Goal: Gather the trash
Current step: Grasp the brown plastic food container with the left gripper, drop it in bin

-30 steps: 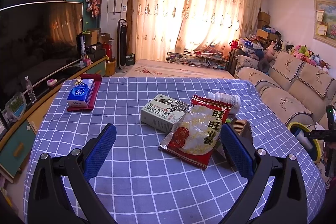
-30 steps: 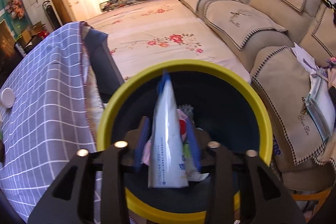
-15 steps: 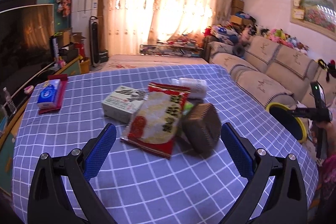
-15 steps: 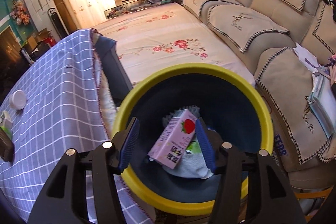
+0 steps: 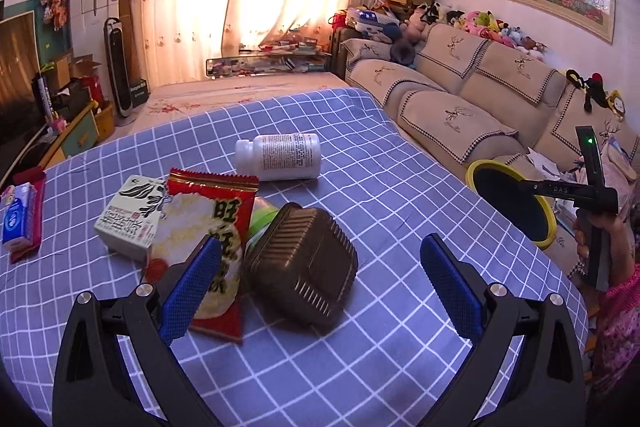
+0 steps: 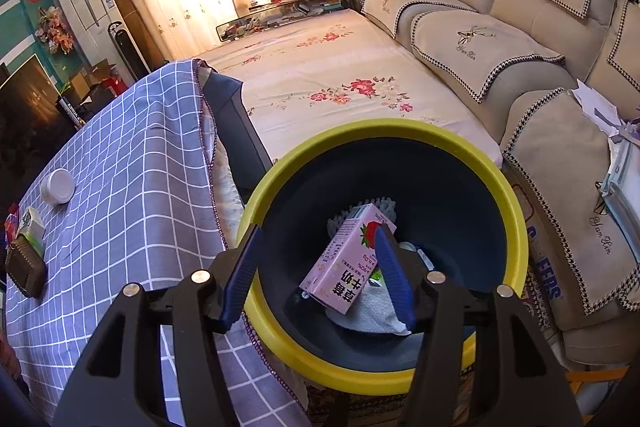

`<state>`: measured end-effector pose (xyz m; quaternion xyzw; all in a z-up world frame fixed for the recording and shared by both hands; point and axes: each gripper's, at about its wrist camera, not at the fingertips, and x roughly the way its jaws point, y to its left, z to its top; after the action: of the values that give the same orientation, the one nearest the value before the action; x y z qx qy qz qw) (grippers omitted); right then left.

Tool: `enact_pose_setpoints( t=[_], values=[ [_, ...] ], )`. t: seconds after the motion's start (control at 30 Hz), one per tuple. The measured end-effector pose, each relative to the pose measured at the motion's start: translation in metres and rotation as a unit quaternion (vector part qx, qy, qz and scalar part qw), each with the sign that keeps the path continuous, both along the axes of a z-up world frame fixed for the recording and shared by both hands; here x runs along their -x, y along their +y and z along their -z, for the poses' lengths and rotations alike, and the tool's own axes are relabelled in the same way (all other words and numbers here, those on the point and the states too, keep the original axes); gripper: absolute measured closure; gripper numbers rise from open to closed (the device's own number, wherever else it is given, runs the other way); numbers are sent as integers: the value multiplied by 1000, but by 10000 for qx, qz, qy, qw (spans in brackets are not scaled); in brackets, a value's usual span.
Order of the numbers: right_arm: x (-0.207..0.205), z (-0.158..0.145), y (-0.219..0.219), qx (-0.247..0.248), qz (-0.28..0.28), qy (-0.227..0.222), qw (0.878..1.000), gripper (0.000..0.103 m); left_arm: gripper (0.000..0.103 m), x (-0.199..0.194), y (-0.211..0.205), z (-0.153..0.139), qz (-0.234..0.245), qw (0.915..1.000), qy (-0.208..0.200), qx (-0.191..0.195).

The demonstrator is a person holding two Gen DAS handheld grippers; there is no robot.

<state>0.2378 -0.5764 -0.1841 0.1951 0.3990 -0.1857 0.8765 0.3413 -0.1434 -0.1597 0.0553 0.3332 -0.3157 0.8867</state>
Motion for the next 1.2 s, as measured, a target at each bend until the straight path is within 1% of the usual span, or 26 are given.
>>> enact_pose_setpoints(
  t=[0.17,0.33,0.47,0.6,0.67,0.73,0.83,0.97,1.03,1.1,1.2],
  values=[
    [0,2,-3,-48,9,-4,10000,47,5,-13,-11,3,159,9998,104,-61],
    [1,4,-3,-92,-16,-30,10000,46,5,-12,-26,7,348,9991,169,-168],
    [3,3,-4,-112,-24,-71,9999,46,5,3,-40,3,628,9978,173,-154],
    [6,2,-7,-142,-14,-108,9998,45,5,29,-53,-6,1076,9940,59,-161],
    [7,2,-7,-146,-17,-117,9998,45,5,37,-55,-10,1262,9919,101,-83],
    [8,2,-8,-155,-7,-126,9998,44,5,41,-55,-13,1351,9907,158,-28],
    [10,3,-9,-195,7,-136,9997,44,5,42,-54,-11,1303,9912,63,-213],
    [10,6,-9,-236,-5,-110,9997,44,5,38,-53,-2,1268,9911,118,-375],
    [9,7,-9,-247,-16,-99,9996,44,6,39,-54,3,1375,9895,170,-419],
    [8,8,-9,-251,-25,-85,9996,44,6,44,-57,7,1573,9861,278,-463],
    [7,9,-9,-265,-39,-74,9996,43,6,48,-62,13,1669,9832,298,-669]
  ],
)
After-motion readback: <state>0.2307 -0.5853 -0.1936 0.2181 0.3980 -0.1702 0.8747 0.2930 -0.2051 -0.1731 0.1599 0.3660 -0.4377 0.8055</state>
